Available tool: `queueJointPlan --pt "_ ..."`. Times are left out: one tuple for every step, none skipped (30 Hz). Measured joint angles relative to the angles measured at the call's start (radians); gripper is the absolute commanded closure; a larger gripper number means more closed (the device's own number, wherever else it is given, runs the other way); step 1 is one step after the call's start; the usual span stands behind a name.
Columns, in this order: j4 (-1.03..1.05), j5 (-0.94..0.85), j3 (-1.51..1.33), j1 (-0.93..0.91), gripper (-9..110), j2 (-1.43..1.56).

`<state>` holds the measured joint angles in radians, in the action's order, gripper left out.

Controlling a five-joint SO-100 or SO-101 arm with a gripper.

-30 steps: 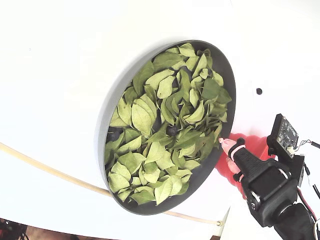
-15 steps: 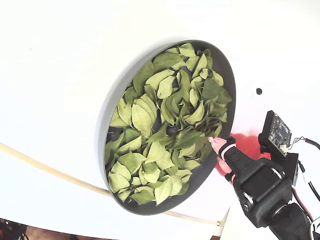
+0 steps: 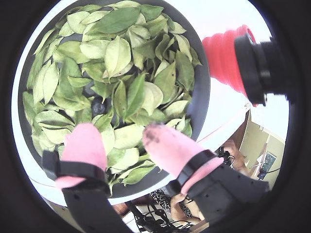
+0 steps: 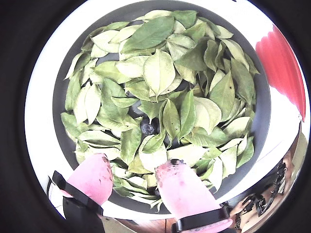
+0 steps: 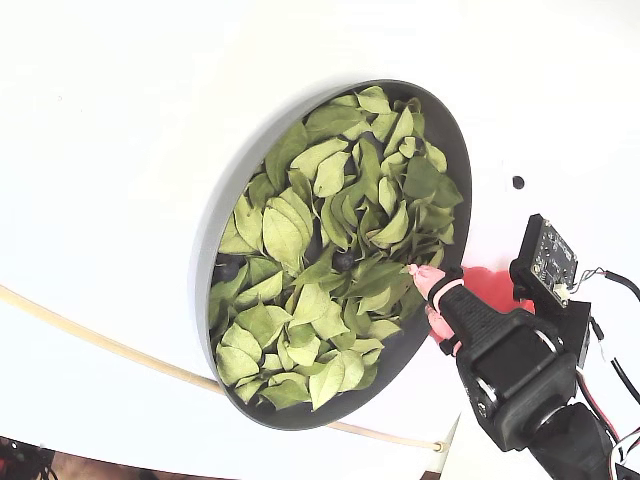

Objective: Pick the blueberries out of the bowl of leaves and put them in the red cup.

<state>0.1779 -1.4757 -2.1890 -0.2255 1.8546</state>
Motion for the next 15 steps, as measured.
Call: queueJointPlan --pt "-0.005 -0.009 0.000 0.000 84 -0.005" --pt "-0.009 -0.003 0.000 0.000 84 -0.011" --pt "-0.012 0.000 0.000 0.000 84 -0.015" --pt "-0.017 0.006 0.000 0.000 84 -0.021" --pt "-0.026 0.009 -0.003 0.000 84 -0.031" --pt "-0.034 0.006 -0.008 0.000 84 -0.037" --pt "-0.038 0.005 -0.011 0.000 84 -0.046" --pt "-0.044 0.005 -0.011 0.003 84 -0.054" --pt "-0.051 0.006 -0.009 0.006 84 -0.060" --pt "-0.057 0.006 -0.009 0.008 84 -0.064" --pt "-0.061 0.006 -0.009 0.008 84 -0.069" --pt "-0.066 0.006 -0.009 0.008 84 -0.074" --pt "-0.071 0.008 -0.009 0.008 84 -0.078" --pt "-0.074 0.008 -0.009 0.008 84 -0.084" --pt "-0.078 0.006 -0.009 0.008 84 -0.089"
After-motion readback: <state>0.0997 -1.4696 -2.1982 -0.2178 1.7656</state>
